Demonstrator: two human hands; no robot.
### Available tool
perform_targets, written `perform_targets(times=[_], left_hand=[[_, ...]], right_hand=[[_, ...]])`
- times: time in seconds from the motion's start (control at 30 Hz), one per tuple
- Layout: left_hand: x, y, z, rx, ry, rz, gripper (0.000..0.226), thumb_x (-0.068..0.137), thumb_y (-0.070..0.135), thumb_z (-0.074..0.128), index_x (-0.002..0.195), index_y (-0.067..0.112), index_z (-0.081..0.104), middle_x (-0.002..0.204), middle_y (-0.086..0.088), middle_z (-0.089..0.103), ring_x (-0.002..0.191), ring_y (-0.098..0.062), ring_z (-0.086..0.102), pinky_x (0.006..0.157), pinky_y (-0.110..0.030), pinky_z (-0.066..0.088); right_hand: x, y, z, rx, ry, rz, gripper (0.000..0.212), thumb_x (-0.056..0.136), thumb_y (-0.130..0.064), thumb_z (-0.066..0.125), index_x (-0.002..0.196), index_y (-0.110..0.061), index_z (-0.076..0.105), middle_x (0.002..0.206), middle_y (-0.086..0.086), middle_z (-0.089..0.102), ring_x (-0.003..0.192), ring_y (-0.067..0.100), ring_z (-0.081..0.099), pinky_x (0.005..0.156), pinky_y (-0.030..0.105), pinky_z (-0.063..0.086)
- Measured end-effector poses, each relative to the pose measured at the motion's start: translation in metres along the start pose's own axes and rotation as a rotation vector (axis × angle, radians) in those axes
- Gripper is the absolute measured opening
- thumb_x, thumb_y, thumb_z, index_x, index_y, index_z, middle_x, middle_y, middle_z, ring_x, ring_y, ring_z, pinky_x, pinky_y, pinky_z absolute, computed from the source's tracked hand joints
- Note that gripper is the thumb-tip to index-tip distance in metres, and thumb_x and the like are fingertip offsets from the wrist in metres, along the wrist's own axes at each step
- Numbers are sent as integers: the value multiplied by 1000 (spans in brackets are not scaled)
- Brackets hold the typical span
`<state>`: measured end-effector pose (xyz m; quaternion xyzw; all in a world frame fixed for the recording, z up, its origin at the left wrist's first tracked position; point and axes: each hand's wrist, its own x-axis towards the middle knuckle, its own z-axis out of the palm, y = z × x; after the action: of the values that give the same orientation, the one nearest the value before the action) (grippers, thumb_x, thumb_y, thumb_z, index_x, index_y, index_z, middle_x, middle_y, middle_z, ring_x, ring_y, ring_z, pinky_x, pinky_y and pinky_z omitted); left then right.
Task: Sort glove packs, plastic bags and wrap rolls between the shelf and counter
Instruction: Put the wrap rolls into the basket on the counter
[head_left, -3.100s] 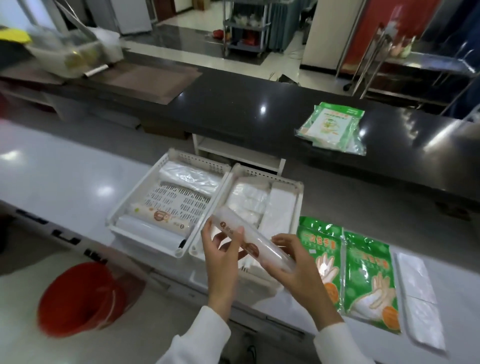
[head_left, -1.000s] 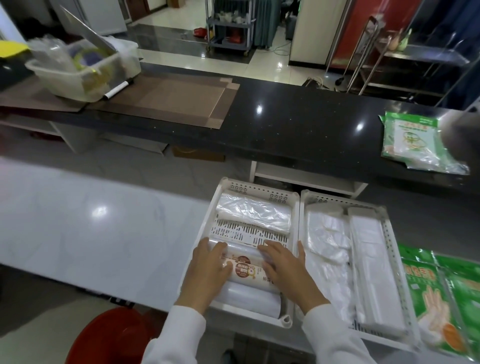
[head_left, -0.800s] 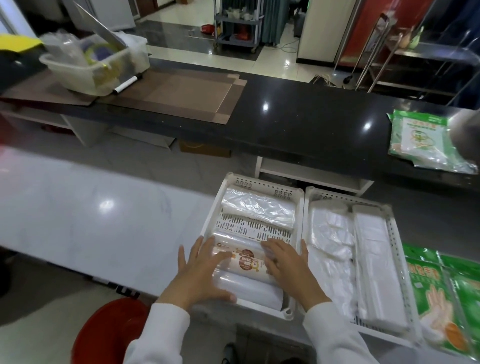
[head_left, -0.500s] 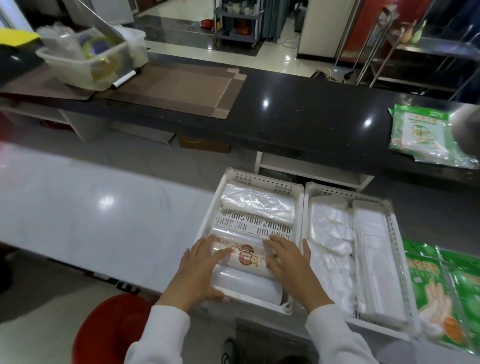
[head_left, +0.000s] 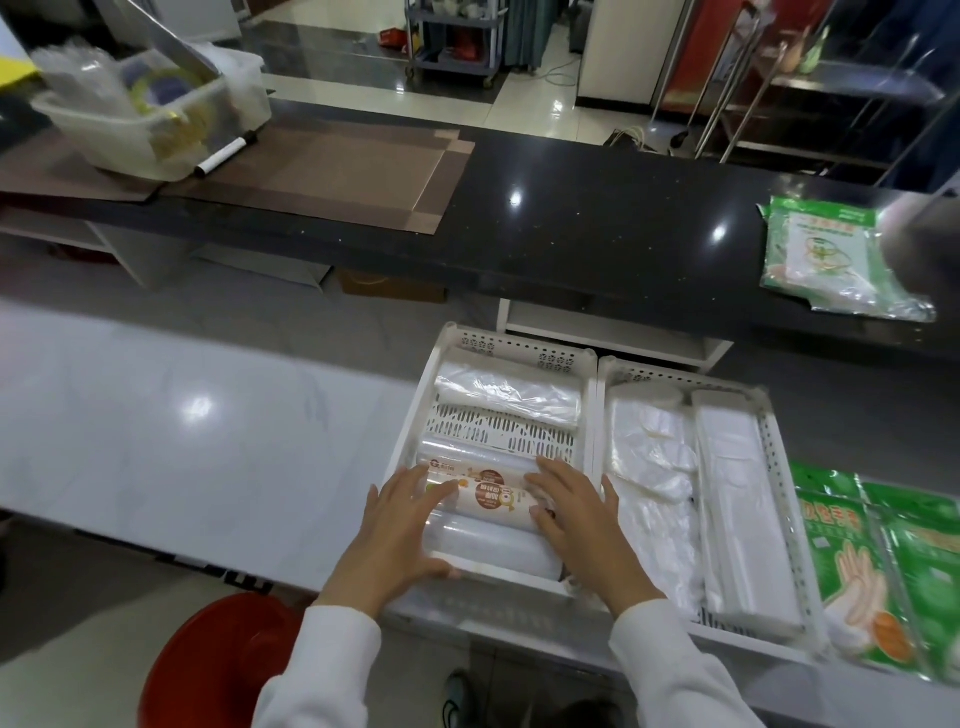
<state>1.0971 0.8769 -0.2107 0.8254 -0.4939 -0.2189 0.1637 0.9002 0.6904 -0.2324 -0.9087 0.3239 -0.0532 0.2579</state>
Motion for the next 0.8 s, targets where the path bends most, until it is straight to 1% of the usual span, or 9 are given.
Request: perform_targets(times=[0.17,0.3,0.37,0.43,0.5,0.57,0.63,0.7,0.8], left_hand=[[2,0,-1,64,-40,15,103,74,60,84,155,48,22,170,12,11,159,-16,6,127,-57,-4],[1,6,-8,120,-69,29,99,75,73,75,156,49,22,171,11,5,160,-17,-2,120,-57,-22],[2,14,-15,83,-50,37,95,76,77,71,155,48,28,170,11,10,160,-15,1,121,-56,-21],[4,27,-20,4,-5,45,83,80,72,71,151,46,36,168,11,20,158,-15,10,126,-54,-11],[9,41,-23,-98,76,60,68,86,63,72,146,43,46,161,11,34,152,-14,25,129,-48,10],[13,57,-20,-164,120,75,54,91,53,71,141,36,55,152,12,46,143,-12,37,122,-38,30],[17,75,-14,-204,135,96,43,96,46,68,136,32,60,140,13,54,133,-8,45,114,-33,41],[21,95,-6,-228,131,130,34,99,41,65,131,30,63,130,15,57,124,-5,50,107,-32,47],[26,131,7,-196,110,183,30,101,39,63,130,29,65,127,15,61,121,-6,55,105,-27,45]], right_hand=[[1,-3,-3,10,-4,17,39,106,-35,54,145,-40,51,163,-18,35,154,3,24,128,51,-3],[-1,-8,-10,66,-5,52,40,107,-34,53,146,-40,49,163,-18,35,154,4,26,129,50,-4],[-5,-9,-16,121,15,75,39,108,-35,53,146,-42,48,162,-19,36,153,3,28,130,49,-3],[-9,-8,-23,173,49,82,38,108,-36,52,145,-42,49,161,-19,39,151,2,30,131,49,0],[-14,-6,-31,198,85,81,36,108,-35,53,144,-38,53,158,-16,45,149,5,35,130,50,9],[-22,1,-41,222,118,73,34,107,-30,56,141,-33,58,152,-14,52,144,10,43,127,46,24],[-33,12,-52,269,164,66,32,106,-25,57,137,-31,62,144,-14,58,137,8,49,121,37,36],[-48,25,-64,310,232,72,28,106,-21,58,131,-32,65,134,-18,62,128,3,55,114,26,40],[-73,51,-84,357,315,104,25,105,-18,60,123,-33,69,121,-22,68,116,-6,61,104,14,45]])
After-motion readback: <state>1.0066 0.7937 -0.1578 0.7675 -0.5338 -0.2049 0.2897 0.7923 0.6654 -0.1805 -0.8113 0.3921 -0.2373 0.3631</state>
